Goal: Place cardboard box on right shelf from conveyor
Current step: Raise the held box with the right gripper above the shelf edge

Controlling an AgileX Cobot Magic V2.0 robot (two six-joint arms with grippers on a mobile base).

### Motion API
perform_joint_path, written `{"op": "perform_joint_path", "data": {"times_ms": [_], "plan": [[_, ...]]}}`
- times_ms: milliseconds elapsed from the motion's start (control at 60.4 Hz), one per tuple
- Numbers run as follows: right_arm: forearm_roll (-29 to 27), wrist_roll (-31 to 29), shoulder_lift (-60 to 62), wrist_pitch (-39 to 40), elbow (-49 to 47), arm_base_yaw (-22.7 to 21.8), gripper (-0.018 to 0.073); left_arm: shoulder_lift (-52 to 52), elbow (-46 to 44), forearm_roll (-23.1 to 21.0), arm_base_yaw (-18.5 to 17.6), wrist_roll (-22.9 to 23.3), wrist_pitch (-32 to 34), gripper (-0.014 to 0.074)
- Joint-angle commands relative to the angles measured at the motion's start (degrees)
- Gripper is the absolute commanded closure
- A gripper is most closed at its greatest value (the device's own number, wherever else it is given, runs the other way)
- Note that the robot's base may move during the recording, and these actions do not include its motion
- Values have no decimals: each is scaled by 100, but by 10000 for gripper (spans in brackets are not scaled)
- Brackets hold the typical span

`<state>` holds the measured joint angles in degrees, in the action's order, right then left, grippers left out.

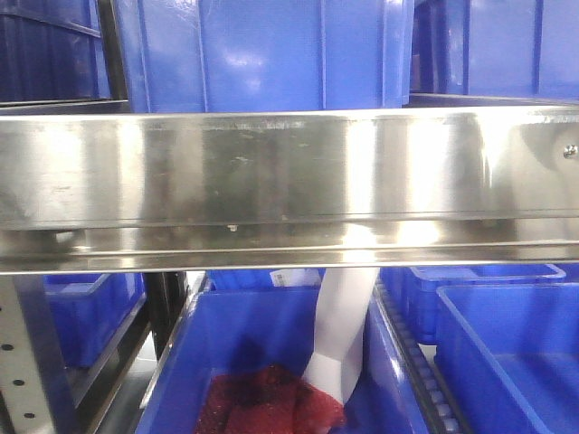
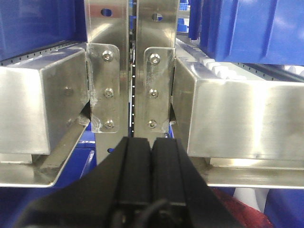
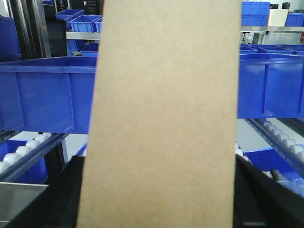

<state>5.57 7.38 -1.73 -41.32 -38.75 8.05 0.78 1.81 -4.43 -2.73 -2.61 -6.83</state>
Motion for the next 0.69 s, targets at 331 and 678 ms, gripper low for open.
{"op": "perform_joint_path", "data": {"times_ms": [331, 678], "plan": [[55, -55, -227, 727, -150, -24, 388, 76, 49, -34, -11, -2, 506, 713], [-491, -1189, -2743, 1165, -1268, -5, 388, 76, 49, -34, -11, -2, 506, 713]]}}
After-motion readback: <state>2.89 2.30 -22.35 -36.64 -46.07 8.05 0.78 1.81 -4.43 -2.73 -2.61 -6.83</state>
